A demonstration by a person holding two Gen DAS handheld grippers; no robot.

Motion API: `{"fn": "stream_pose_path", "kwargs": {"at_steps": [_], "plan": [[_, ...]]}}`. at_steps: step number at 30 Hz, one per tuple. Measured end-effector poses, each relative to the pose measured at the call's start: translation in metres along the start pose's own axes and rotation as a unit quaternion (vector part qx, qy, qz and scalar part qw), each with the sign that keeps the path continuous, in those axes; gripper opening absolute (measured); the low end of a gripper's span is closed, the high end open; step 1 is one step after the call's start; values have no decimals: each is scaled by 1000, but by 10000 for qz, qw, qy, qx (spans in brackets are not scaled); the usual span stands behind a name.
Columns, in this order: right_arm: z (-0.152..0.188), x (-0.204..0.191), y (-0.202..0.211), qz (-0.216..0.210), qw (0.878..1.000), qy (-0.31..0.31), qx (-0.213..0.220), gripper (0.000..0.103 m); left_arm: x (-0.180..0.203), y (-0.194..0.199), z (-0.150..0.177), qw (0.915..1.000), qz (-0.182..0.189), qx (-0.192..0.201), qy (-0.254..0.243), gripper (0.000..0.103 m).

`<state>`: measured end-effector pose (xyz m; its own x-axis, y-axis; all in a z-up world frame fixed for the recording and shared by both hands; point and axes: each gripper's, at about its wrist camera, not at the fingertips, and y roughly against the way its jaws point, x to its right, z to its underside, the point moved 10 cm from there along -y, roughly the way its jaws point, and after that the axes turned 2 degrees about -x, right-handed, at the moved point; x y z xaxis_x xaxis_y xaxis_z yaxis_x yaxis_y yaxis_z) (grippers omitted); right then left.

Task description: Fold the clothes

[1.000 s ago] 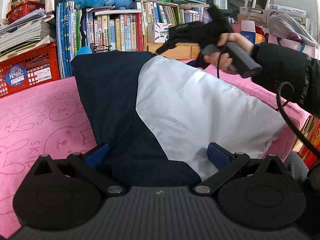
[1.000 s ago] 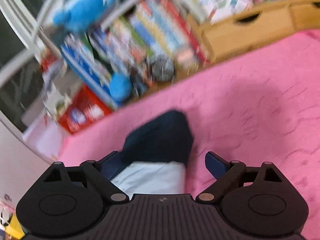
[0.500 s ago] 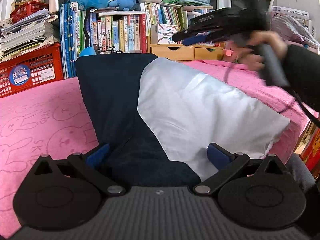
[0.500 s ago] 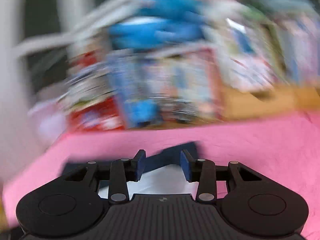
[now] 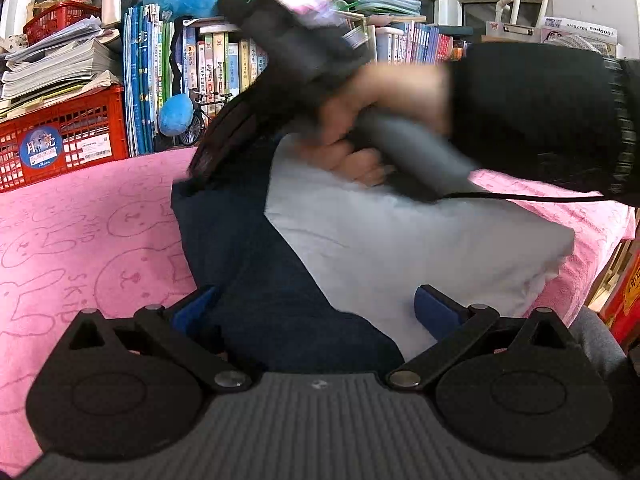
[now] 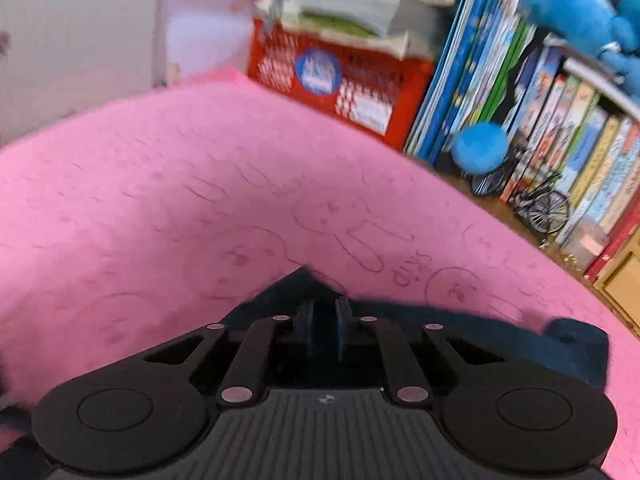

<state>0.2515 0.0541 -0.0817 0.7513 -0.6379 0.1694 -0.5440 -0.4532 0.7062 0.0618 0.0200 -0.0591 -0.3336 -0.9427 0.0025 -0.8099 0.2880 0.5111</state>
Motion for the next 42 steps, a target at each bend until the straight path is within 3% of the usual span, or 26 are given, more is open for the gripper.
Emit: {"fn": "stream_pose_path", "kwargs": {"at_steps": [5,7,8,9,10,23,26,29,33,35,38,42], "plan": [[0,28,5,-317,9938,-1064,111,17,-1,0,-1,10000,38,4,-11,103],[8,38,32,-356,9888,-1390,402,32,-1,1,-1,10000,36,19,1,103],[11,42,49,-328,9870,-1458,587,46,-1,1,0,10000,33,31,8,103],[14,47,64,-293,9853,-1498,771,53,-1,1,0,10000,30,42,14,103],[24,50,85,-254,9837,-1512,943,54,-1,1,-1,10000,23,45,30,103],[240,42,198,102,9684,-2354,823,58,2,5,1,9993,-131,-329,125,103],[252,49,213,287,9634,-2497,934,66,-1,17,1,9986,-252,-434,190,103],[251,48,224,327,9615,-2510,1070,66,-4,35,-1,9983,-415,-360,180,103],[238,29,231,129,9669,-2165,1343,68,-4,44,-6,9980,-548,-294,137,103],[240,18,224,103,9726,-1963,1244,69,-9,38,-1,9960,-740,-476,158,103],[250,9,218,225,9775,-1799,1077,73,-19,29,10,9937,-676,-731,516,103],[262,3,220,423,9810,-1636,952,77,-24,29,12,9931,-632,-742,649,103]]}}
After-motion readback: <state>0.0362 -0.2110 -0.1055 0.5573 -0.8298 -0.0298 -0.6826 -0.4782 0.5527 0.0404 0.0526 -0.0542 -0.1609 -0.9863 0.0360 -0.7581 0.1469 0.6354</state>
